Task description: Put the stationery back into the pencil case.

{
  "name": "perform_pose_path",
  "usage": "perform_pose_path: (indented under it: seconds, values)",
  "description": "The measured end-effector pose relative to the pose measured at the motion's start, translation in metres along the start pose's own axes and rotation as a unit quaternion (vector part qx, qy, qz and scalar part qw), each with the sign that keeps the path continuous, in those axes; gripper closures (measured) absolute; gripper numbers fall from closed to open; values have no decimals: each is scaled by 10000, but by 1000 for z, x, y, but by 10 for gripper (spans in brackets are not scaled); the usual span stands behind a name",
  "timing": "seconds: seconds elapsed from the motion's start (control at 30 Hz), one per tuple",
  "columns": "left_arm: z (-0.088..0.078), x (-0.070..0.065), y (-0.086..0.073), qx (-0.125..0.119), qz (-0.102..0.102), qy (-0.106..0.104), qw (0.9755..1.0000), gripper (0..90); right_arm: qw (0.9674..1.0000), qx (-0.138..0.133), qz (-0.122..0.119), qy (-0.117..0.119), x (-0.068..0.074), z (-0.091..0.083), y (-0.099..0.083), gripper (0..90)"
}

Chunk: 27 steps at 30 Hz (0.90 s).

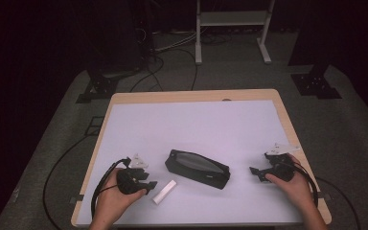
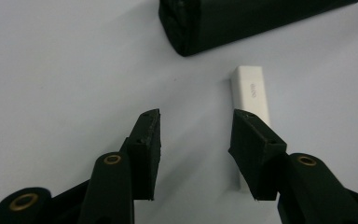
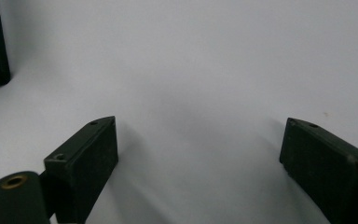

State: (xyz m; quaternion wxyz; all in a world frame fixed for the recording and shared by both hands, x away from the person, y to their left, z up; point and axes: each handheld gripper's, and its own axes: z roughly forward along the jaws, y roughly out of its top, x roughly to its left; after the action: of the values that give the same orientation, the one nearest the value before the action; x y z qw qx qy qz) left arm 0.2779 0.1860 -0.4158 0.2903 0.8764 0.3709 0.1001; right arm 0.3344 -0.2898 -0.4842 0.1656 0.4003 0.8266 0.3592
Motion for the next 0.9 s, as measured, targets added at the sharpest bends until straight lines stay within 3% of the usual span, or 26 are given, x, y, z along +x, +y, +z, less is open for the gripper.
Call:
perform_pose_path:
  seconds: [0.3,0.53,0.9]
  values:
    - [11,-14,15,23,102,-187,9998,514,10000,0,1,1,0,0,0,102]
    - [23,-22,23,204,246,-274,9991,521,10000,1,1,-1,0,0,0,102]
    - [44,-29,29,521,277,-292,9978,548,10000,1,2,0,0,0,0,102]
